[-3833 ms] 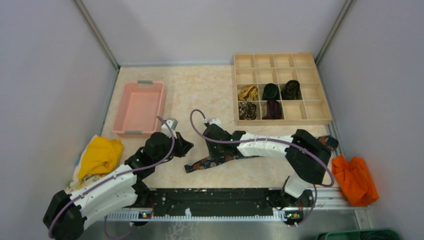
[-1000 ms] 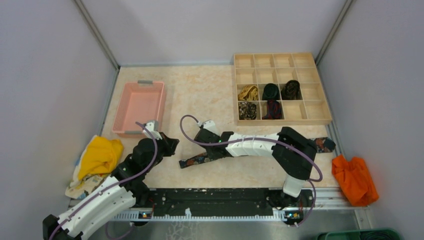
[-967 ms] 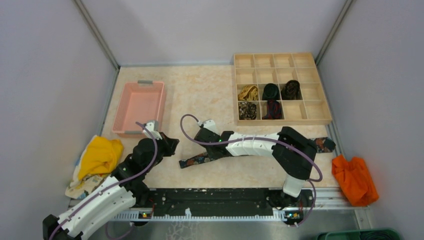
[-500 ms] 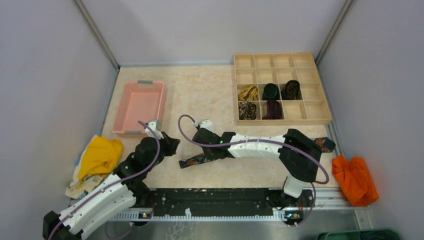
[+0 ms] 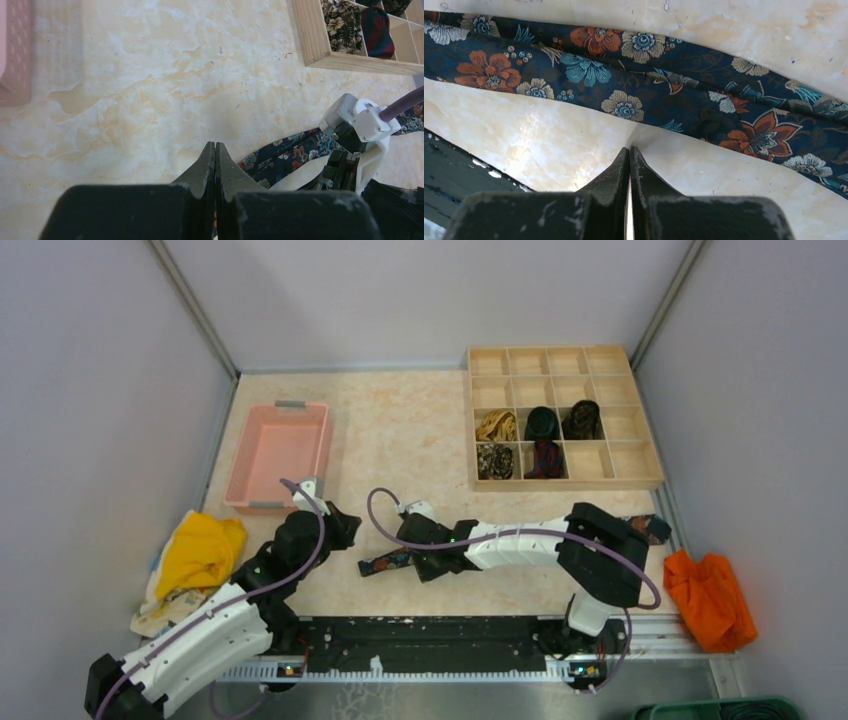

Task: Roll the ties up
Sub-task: Flatten out the tie at the center of the board.

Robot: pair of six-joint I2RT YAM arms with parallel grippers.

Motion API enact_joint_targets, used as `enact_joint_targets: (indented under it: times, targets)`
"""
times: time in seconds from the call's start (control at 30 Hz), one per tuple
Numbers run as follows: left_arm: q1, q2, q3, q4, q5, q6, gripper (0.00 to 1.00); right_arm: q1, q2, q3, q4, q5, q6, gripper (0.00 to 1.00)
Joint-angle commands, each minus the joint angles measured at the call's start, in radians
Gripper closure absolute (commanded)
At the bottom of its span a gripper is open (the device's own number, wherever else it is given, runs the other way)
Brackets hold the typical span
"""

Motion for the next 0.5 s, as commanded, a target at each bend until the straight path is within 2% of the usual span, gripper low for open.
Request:
enact_joint_targets:
  times: [0.0, 0.17, 0.47]
  targets:
    - [0.010, 0.001, 0.026, 0.022, -0.009, 0.018, 1.00, 0.008, 0.045, 0.032, 0.057, 0.022, 0.008, 1.00]
    - [0.012, -0.008, 0.021, 0.013, -0.006, 0.022, 1.00, -0.027, 0.097, 0.083, 0.057, 0.069, -0.008, 1.00]
    - [0.016, 0.036, -0.008, 0.077, 0.021, 0.021, 1.00, -0.105, 0.038, 0.103, 0.035, 0.141, -0.037, 1.00]
